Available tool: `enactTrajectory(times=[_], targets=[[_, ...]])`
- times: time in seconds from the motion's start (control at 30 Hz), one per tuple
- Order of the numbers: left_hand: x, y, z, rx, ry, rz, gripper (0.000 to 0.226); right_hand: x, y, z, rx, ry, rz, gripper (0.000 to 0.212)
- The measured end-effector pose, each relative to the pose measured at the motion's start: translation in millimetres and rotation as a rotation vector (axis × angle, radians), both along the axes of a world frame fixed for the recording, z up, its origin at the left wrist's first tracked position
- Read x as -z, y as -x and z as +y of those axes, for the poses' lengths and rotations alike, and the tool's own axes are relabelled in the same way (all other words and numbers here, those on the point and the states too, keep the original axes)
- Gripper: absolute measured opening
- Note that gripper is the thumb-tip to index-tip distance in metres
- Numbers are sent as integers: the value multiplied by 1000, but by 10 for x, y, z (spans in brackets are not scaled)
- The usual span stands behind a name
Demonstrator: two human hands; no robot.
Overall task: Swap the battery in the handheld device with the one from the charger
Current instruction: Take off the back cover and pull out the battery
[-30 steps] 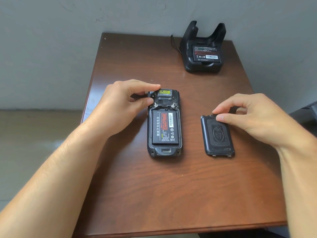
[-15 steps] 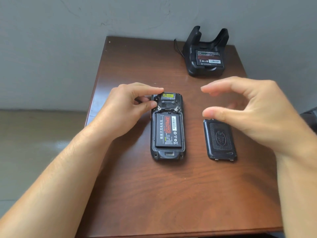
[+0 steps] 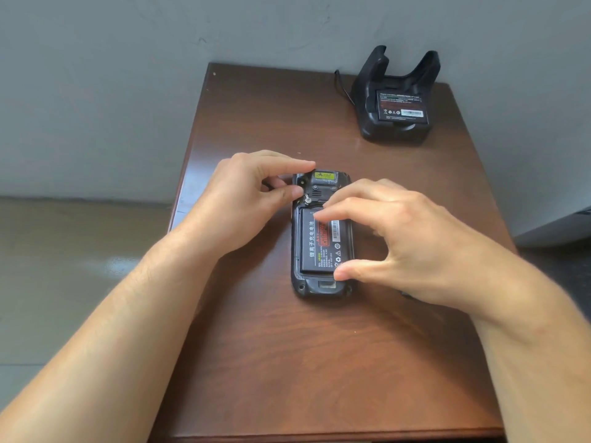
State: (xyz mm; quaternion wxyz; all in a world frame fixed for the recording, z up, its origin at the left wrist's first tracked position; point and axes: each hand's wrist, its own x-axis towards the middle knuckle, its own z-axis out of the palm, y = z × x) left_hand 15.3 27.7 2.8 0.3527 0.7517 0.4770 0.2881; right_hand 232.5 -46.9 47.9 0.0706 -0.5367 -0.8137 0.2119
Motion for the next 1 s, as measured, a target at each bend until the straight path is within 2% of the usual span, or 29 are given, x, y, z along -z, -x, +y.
enactTrajectory(times=[0.13, 0.27, 0.37, 0.8, 1.0], targets=[[-77, 69, -62, 112, -108, 150, 49, 15, -34, 15, -31, -1, 39, 61], [-125, 190, -184, 297, -31, 300, 102, 30, -91, 8, -39, -20, 48, 60], [-113, 209, -282, 339, 43, 326, 119, 50, -107, -11, -42, -39, 66, 60], [-142, 215, -269, 362, 38, 325, 114, 182, -164, -103, -45, -157, 230, 56], [-177, 213, -288, 351, -68, 354, 106, 178, -140, -150, -29, -144, 299, 62]])
